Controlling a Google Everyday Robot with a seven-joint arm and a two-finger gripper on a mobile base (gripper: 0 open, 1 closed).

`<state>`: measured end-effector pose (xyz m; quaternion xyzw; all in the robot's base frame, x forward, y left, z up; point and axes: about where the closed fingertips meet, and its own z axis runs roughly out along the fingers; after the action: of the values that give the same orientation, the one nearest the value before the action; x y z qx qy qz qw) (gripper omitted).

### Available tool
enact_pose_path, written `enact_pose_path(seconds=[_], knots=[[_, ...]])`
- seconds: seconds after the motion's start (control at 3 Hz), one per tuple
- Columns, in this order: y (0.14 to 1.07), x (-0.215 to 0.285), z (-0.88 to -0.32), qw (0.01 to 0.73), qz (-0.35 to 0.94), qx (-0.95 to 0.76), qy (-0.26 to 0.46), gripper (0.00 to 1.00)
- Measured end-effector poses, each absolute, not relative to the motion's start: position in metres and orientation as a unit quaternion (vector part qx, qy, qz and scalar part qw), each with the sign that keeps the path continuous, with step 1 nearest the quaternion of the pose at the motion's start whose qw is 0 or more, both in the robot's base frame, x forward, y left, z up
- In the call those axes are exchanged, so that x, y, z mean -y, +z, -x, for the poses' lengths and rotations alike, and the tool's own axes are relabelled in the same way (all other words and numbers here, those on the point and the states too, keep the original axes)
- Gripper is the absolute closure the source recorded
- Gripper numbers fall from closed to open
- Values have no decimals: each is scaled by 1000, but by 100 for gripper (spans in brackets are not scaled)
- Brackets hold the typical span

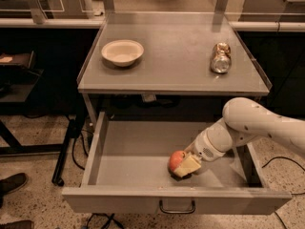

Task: Place apple into top drawer

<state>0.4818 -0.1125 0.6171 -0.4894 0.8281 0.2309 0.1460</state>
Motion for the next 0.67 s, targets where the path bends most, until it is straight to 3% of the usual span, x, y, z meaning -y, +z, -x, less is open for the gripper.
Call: enact_pose_path(seconds=[0.67], knots=[[617, 112, -482, 146, 489, -828, 231, 49]])
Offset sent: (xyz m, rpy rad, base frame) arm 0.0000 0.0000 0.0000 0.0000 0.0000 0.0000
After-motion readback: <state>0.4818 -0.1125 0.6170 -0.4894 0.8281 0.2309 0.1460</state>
